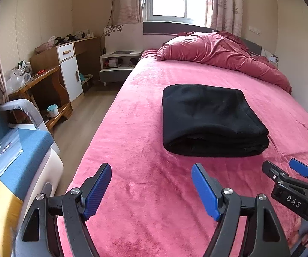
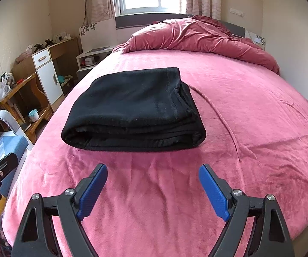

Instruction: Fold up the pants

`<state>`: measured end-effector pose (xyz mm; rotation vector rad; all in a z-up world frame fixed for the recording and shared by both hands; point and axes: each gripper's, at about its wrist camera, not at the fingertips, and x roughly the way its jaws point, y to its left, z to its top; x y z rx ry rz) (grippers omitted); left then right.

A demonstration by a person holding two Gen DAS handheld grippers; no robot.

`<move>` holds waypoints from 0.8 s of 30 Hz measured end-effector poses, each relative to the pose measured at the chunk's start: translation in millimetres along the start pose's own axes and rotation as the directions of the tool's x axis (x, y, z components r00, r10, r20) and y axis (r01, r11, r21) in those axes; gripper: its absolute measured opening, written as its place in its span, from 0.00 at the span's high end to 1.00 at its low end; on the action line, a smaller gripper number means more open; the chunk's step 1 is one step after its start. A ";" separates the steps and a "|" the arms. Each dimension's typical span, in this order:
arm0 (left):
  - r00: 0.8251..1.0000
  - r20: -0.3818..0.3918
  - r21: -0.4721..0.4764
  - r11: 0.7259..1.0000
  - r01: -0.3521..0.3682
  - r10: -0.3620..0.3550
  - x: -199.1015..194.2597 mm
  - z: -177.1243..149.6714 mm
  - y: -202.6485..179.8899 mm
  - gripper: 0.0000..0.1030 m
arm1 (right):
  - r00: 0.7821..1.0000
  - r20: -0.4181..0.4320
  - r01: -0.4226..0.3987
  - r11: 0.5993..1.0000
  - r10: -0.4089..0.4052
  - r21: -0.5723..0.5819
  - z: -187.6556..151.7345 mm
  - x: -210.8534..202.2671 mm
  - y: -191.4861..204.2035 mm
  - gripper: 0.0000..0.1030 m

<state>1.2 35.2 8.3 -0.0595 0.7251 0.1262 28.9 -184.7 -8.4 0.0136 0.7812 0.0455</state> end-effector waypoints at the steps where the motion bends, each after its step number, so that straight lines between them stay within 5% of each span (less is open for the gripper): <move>1: 1.000 -0.001 0.001 1.000 0.002 -0.002 -0.1 0.0 -0.2 0.24 | 1.000 0.000 0.000 1.000 0.000 0.000 -0.3 -0.1 -0.5 0.15; 24: 1.000 -0.012 0.010 1.000 -0.002 0.002 1.8 -2.5 -0.3 0.24 | 1.000 0.002 0.007 1.000 -0.007 0.009 -4.2 -0.3 -3.3 0.14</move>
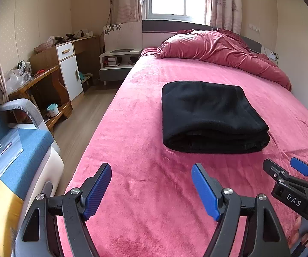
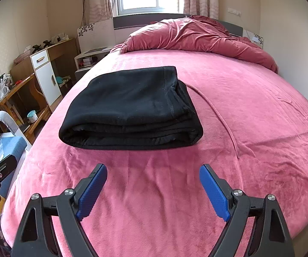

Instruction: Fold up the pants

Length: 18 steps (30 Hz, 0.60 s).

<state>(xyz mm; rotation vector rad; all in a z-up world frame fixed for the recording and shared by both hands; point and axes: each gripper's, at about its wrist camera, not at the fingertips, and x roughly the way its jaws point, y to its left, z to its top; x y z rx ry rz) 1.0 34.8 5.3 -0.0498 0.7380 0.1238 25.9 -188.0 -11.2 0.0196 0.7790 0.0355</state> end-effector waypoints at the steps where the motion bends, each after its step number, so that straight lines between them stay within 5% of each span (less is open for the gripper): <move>1: 1.000 -0.001 0.001 1.000 0.001 -0.001 0.0 -0.2 0.0 0.24 | 1.000 0.000 0.000 1.000 0.000 0.000 -0.2 -0.2 0.1 0.14; 18: 1.000 -0.020 0.004 1.000 0.000 0.000 2.6 0.2 0.7 0.24 | 1.000 -0.006 0.002 1.000 -0.002 -0.004 -3.1 2.2 -1.0 0.14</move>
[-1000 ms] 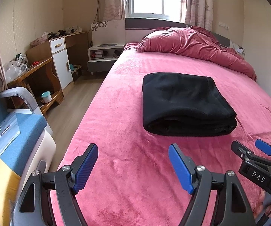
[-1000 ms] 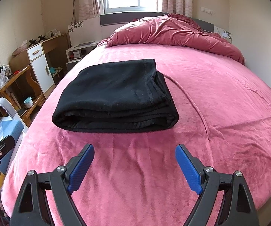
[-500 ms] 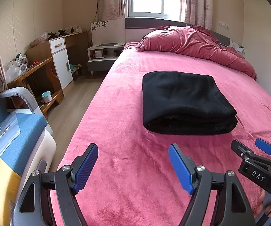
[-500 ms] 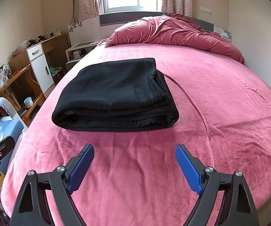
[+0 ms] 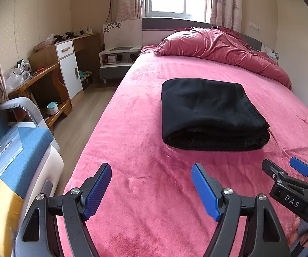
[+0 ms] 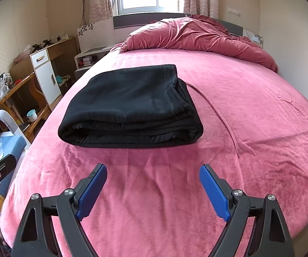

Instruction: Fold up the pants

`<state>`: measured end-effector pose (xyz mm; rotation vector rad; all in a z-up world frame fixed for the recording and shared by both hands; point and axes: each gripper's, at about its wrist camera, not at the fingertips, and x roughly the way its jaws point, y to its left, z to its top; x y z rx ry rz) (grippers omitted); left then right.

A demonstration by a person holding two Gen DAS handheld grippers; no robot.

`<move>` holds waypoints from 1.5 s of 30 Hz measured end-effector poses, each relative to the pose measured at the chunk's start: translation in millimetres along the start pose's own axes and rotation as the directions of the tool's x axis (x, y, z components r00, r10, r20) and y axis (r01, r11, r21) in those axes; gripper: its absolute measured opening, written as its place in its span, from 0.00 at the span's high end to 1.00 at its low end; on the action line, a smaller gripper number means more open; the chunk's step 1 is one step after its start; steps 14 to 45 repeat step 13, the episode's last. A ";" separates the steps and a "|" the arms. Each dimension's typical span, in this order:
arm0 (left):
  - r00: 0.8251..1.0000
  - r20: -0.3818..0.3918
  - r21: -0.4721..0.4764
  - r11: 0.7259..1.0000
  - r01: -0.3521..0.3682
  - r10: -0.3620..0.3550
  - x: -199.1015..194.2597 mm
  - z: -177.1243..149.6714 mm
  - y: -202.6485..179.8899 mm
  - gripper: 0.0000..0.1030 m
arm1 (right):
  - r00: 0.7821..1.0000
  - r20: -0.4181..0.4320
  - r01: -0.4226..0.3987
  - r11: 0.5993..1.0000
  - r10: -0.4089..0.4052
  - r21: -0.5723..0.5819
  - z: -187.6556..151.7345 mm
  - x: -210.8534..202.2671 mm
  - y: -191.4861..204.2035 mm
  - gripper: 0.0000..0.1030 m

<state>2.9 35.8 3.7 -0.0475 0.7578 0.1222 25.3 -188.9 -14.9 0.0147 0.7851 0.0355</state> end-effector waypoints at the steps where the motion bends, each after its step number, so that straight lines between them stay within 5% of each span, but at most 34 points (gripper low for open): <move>1: 1.000 0.000 0.002 1.000 -0.002 0.002 0.2 -0.2 0.0 0.24 | 1.000 -0.001 0.000 1.000 0.000 0.001 -0.6 0.1 0.6 0.14; 45: 1.000 0.030 -0.012 1.000 0.008 -0.008 -1.8 -2.9 2.4 0.26 | 1.000 -0.013 0.001 1.000 -0.001 0.006 -3.7 3.9 -2.1 0.14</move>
